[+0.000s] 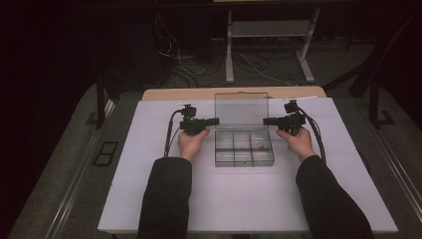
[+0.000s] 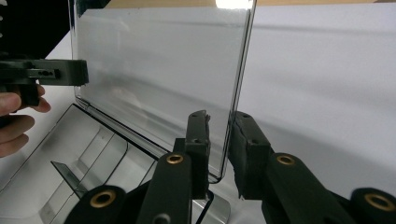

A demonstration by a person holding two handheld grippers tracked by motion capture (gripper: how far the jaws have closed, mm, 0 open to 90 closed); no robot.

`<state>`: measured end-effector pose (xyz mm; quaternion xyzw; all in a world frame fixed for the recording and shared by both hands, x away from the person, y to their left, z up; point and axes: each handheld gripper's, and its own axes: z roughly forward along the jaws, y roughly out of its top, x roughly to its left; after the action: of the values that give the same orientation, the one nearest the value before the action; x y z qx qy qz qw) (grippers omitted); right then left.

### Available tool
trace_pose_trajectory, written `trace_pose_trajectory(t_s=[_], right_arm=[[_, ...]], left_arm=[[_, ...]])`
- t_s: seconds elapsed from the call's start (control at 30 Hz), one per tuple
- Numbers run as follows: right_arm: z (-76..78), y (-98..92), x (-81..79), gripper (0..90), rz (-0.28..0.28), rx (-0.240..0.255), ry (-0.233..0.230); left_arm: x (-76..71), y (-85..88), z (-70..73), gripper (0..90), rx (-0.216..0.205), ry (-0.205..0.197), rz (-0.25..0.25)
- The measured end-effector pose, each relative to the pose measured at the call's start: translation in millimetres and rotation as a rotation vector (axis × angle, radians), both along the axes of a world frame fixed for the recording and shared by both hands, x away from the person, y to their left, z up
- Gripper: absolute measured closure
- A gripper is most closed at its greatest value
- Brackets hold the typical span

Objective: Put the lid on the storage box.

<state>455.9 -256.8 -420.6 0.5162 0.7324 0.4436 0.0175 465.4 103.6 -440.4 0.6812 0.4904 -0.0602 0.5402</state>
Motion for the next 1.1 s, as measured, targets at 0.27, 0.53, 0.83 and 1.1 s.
trace_pose_trajectory(t_s=[0.27, 0.53, 0.83, 1.1], right_arm=[[1.6, -1.1, -1.7, 79.3, 0.018, -0.014, -0.024], [1.7, -1.5, -4.1, 80.0, 0.018, -0.024, -0.041], [-0.3, -1.6, -6.5, 80.2, 0.005, -0.009, -0.055], [-0.9, -2.8, -6.8, 79.5, 0.003, 0.016, -0.042]], left_arm=[[1.1, -2.5, 1.4, 75.3, -0.038, -0.035, 0.019], [1.0, -2.3, 7.7, 69.0, -0.072, -0.099, 0.046], [0.3, -2.1, 8.3, 80.1, -0.028, -0.118, 0.058], [-0.6, 0.0, 9.2, 81.4, -0.025, -0.141, 0.031]])
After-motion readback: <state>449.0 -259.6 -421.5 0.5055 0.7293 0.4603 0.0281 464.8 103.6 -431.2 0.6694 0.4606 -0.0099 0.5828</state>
